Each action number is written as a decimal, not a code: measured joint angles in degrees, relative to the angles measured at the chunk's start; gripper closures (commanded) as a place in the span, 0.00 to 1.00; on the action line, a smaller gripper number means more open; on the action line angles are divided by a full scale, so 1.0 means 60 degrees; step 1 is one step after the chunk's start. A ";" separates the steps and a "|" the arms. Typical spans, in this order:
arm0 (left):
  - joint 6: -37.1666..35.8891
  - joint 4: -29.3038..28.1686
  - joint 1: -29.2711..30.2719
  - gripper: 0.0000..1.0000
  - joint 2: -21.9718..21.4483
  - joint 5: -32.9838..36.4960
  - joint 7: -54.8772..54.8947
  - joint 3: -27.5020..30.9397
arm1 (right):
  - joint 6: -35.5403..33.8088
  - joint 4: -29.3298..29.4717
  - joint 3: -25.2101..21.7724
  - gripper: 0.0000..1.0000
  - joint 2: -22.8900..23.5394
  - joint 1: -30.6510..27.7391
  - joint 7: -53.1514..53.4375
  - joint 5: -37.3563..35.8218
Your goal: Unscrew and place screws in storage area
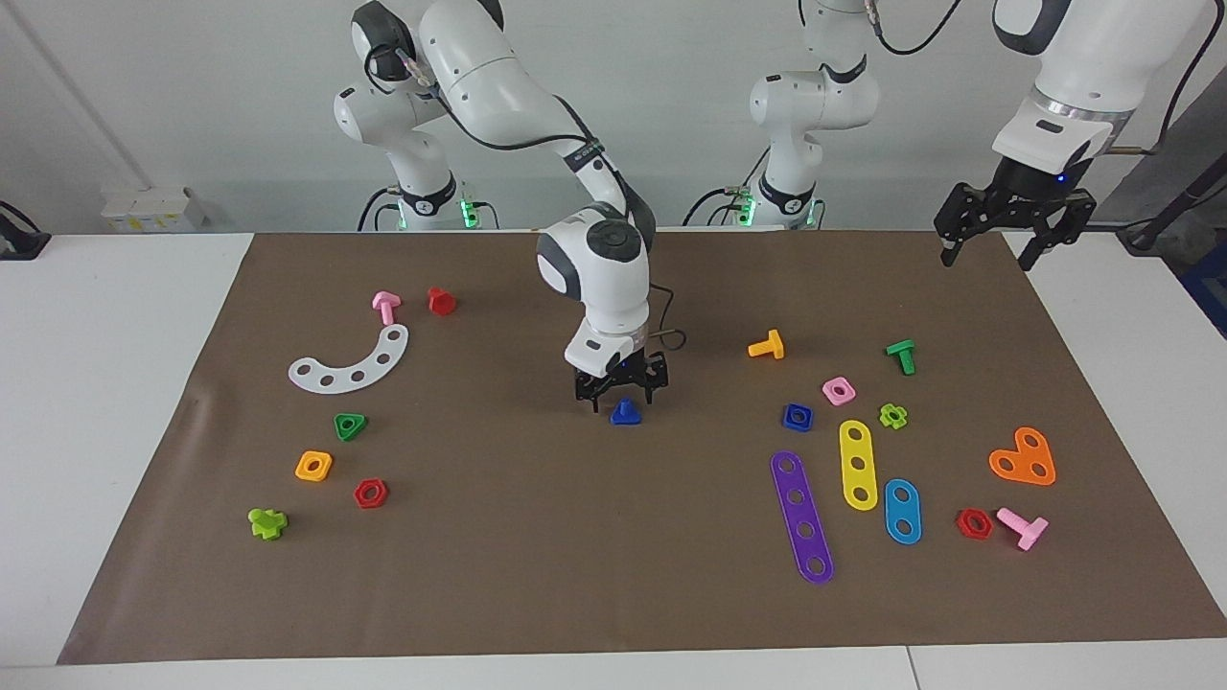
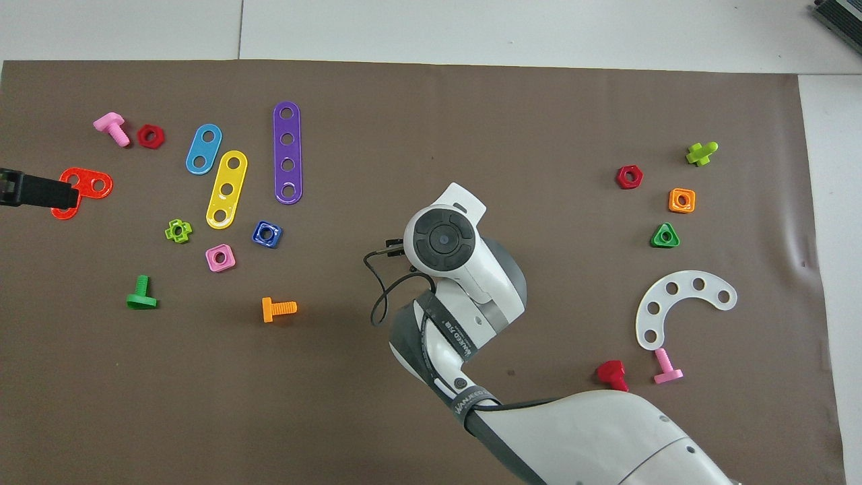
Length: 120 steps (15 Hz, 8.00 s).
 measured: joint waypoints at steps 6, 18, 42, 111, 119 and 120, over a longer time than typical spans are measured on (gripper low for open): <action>-0.0765 0.0251 0.0066 0.00 0.0210 0.0000 -0.0102 0.0045 | 0.0314 -0.0009 0.0000 0.32 -0.0028 0.0001 0.0000 -0.0177; -0.1037 0.0199 0.0183 0.00 0.0153 0.0000 -0.0446 0.0098 | 0.0356 -0.0032 0.0000 0.54 -0.0031 0.0002 -0.0003 -0.0459; -0.1046 0.0054 0.0258 0.00 0.0090 0.0000 -0.0503 0.0100 | 0.0354 -0.0049 -0.0039 1.00 -0.0039 0.0170 -0.0001 -0.0457; -0.1046 0.0042 0.0265 0.00 0.0073 0.0000 -0.0503 0.0099 | -0.8620 0.1698 -0.0425 0.00 -0.5324 -0.5795 -0.4680 0.0830; -0.1046 0.0042 0.0265 0.00 0.0073 0.0000 -0.0503 0.0099 | -0.8538 0.1606 -0.0320 0.00 -0.5328 -0.5753 -0.5077 0.0645; -0.1046 0.0042 0.0265 0.00 0.0073 0.0000 -0.0503 0.0099 | -0.8518 0.1602 -0.0306 0.00 -0.5327 -0.5753 -0.5280 0.0585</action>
